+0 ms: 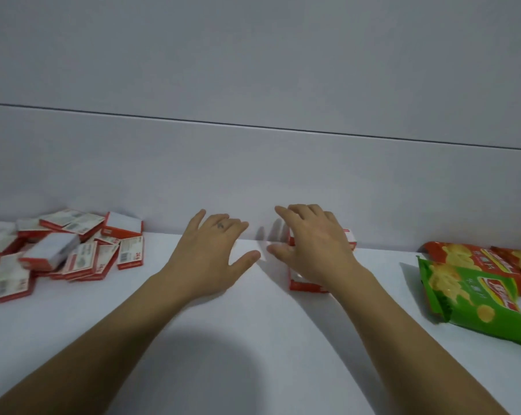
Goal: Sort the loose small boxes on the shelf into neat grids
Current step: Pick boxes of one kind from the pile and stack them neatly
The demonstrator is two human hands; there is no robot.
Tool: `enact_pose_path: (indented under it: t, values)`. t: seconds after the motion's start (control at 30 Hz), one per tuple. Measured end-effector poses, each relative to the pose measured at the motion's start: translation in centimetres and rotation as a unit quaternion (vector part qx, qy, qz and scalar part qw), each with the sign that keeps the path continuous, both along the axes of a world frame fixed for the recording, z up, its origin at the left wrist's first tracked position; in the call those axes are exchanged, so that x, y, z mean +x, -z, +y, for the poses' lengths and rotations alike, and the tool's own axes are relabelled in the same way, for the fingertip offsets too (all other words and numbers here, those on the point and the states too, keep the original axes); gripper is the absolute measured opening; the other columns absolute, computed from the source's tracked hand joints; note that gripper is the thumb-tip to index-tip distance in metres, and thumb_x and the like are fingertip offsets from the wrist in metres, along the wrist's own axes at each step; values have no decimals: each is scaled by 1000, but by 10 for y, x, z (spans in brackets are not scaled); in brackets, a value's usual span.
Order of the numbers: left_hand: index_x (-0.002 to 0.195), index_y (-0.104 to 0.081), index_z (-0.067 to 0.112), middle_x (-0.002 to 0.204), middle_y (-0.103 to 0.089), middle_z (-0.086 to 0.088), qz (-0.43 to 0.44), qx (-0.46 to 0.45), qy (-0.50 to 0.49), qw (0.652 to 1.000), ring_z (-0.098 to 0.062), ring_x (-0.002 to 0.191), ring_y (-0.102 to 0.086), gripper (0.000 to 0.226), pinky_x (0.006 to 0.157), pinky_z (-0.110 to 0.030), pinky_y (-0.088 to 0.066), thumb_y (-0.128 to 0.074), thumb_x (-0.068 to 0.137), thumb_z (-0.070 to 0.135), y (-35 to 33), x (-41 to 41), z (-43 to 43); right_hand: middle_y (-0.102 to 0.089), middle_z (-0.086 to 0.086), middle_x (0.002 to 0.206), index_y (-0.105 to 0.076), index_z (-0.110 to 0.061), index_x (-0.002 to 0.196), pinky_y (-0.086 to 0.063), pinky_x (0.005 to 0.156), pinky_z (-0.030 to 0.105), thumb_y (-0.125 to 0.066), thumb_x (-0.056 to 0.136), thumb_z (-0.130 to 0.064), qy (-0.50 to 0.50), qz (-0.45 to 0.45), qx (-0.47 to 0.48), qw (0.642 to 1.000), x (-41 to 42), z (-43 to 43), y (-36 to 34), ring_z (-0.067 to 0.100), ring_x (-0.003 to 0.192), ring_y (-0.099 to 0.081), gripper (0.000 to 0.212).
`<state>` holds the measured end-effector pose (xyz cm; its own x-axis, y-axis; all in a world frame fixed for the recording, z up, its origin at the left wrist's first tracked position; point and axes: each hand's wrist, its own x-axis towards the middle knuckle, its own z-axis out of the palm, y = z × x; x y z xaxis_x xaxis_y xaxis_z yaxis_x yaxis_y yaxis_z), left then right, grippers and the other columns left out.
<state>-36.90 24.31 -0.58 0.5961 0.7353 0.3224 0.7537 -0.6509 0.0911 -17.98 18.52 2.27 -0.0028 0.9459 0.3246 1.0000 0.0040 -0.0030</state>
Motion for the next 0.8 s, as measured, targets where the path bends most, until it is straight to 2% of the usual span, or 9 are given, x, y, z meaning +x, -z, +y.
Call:
enact_pose_path:
  t: [0.13, 0.27, 0.53, 0.63, 0.8]
  values:
    - [139, -39, 31, 145, -41, 9, -9, -15, -61, 998, -13, 135, -31, 65, 115, -37, -14, -31, 87, 69, -7, -48, 2, -30, -1, 153, -24, -29, 148, -22, 113, 38, -49, 88, -59, -61, 1, -29, 998, -38, 18, -5, 21, 139, -27, 72]
    - [136, -43, 31, 142, -46, 7, -19, -17, -121, 992, -15, 132, -36, 65, 112, -39, -23, -35, 85, 71, -6, -95, -3, -26, 0, 155, -22, -28, 149, -21, 113, 38, -51, 88, -58, -113, 9, -52, 992, -79, 38, -7, 22, 140, -25, 74]
    - [140, -38, 35, 146, -40, 9, -35, -29, -234, 971, -15, 136, -32, 63, 113, -38, -20, -43, 85, 66, -9, -169, -15, -33, 3, 151, -25, -26, 147, -32, 108, 40, -53, 87, -58, -187, 8, -86, 979, -156, 77, 1, 24, 135, -34, 74]
    - [140, -38, 33, 146, -42, 9, -41, -26, -260, 964, -14, 135, -32, 65, 113, -39, -21, -43, 85, 67, -8, -187, -19, -40, 3, 144, -32, -26, 144, -37, 101, 39, -55, 83, -62, -198, 26, -113, 973, -180, 92, 8, 23, 128, -41, 75]
    - [142, -34, 33, 147, -39, 8, -33, -29, -287, 957, -15, 137, -30, 62, 115, -40, -21, -42, 87, 63, -11, -205, -24, -47, 4, 134, -34, -24, 140, -44, 88, 37, -55, 86, -56, -178, 58, -133, 973, -210, 119, 16, 23, 115, -51, 66]
